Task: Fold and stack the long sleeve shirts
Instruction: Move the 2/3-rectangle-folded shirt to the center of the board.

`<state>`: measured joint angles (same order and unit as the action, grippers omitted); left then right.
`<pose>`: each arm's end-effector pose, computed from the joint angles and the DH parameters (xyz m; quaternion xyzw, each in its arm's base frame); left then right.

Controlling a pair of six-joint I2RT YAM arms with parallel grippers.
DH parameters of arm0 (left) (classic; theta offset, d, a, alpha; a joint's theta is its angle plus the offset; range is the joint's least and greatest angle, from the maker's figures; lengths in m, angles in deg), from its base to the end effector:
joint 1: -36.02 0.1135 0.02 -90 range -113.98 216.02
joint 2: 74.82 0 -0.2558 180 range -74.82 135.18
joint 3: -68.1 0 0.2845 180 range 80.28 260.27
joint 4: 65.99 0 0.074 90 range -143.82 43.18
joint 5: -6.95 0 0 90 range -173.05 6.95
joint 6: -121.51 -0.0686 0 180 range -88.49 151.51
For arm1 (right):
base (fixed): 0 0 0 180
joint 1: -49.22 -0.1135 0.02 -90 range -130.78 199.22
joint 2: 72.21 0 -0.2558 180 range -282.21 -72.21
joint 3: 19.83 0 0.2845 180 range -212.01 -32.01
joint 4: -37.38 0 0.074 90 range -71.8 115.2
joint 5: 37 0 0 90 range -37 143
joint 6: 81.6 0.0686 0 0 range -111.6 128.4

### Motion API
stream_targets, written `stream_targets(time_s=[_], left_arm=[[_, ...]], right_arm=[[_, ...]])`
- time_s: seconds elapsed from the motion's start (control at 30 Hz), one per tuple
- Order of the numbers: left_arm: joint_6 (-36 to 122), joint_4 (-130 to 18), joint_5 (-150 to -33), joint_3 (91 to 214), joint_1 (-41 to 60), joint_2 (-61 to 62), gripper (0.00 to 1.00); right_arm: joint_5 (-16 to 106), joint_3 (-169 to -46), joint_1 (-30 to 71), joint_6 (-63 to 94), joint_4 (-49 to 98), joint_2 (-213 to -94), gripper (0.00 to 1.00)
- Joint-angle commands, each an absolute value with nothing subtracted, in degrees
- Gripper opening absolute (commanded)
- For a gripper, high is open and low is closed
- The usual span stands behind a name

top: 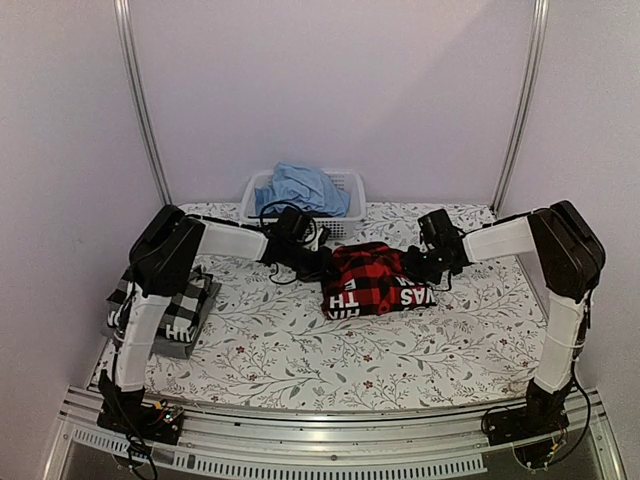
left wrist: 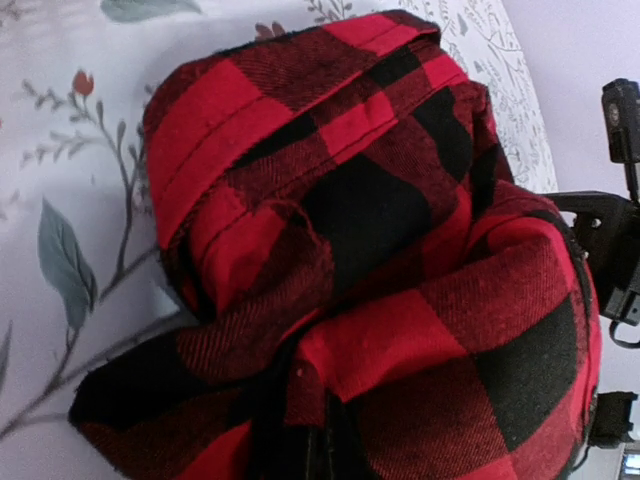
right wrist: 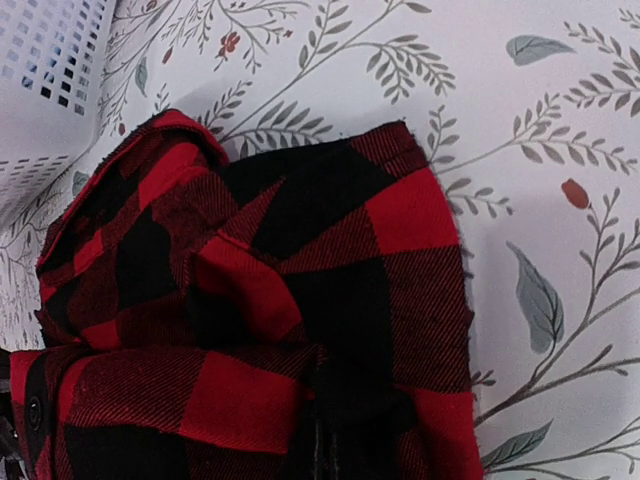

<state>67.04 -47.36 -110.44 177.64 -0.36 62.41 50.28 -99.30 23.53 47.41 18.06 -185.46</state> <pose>0.4264 -0.3533 0.0574 0.0948 0.9012 -0.3901 0.1635 0.3978 0.1950 0.0764 0.1025 0.9428 0.1883 0.2552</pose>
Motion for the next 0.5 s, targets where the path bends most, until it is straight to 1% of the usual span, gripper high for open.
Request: stream_targets(time_s=[0.0,0.07,0.13,0.23,0.33,0.47], left_arm=[[69.1,-52.7,-112.1,164.4,-3.4,53.5,0.00],[70.1,-57.3,-111.7,156.1,-4.6,48.0,0.00],[70.6,-59.1,-111.0,148.9,-6.1,42.2,0.00],[71.2,-59.5,-108.2,140.4,-7.9,33.5,0.00],[71.9,-58.8,-106.5,135.4,-8.8,25.9,0.00],[71.6,-57.1,-104.6,133.2,-8.5,21.3,0.00]], right_arm=[[47.8,-89.8,19.0,49.2,16.8,-180.3,0.00],[48.8,-83.8,15.7,51.6,16.9,-175.1,0.00],[50.4,-80.4,10.1,55.2,15.4,-170.3,0.00],[56.5,-78.8,2.9,61.5,10.7,-162.5,0.00],[61.5,-79.5,-0.3,65.4,6.8,-157.0,0.00],[64.5,-81.3,-0.7,65.6,6.1,-154.9,0.00]])
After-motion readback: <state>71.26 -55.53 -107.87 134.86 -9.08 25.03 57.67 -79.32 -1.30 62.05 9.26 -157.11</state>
